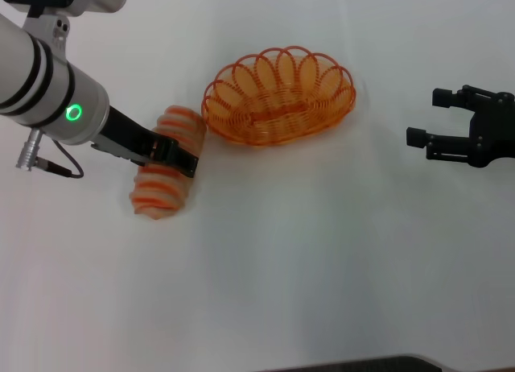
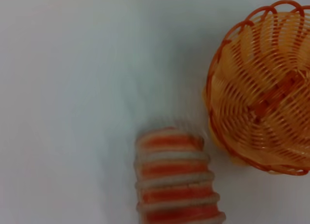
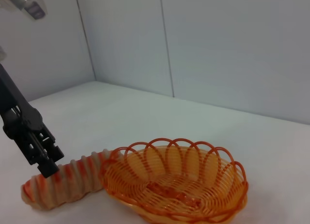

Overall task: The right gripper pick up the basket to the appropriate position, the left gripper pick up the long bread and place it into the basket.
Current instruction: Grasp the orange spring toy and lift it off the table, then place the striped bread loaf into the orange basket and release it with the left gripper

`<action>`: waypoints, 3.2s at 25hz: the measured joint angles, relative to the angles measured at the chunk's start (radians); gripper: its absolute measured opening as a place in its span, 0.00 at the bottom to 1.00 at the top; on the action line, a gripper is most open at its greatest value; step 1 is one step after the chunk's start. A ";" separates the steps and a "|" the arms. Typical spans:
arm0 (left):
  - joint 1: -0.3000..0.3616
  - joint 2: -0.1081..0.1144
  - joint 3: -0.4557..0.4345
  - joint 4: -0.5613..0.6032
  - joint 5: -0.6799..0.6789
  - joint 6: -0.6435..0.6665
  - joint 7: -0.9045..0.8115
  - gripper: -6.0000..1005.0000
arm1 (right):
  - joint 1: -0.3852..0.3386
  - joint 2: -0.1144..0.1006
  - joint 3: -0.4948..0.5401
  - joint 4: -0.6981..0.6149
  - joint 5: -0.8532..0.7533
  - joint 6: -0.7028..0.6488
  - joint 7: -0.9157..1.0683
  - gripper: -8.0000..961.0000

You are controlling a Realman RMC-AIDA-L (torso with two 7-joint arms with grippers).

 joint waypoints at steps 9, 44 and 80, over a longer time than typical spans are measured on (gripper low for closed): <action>-0.016 0.000 0.000 -0.021 0.040 -0.019 -0.001 0.79 | 0.000 0.000 0.004 -0.001 0.000 -0.004 0.001 0.94; -0.075 0.000 0.068 -0.179 0.069 -0.108 0.001 0.76 | 0.019 0.002 0.004 -0.006 0.000 -0.001 0.012 0.94; -0.166 0.007 0.049 0.072 0.101 -0.006 0.410 0.40 | 0.025 -0.004 0.007 -0.006 -0.008 -0.012 0.005 0.93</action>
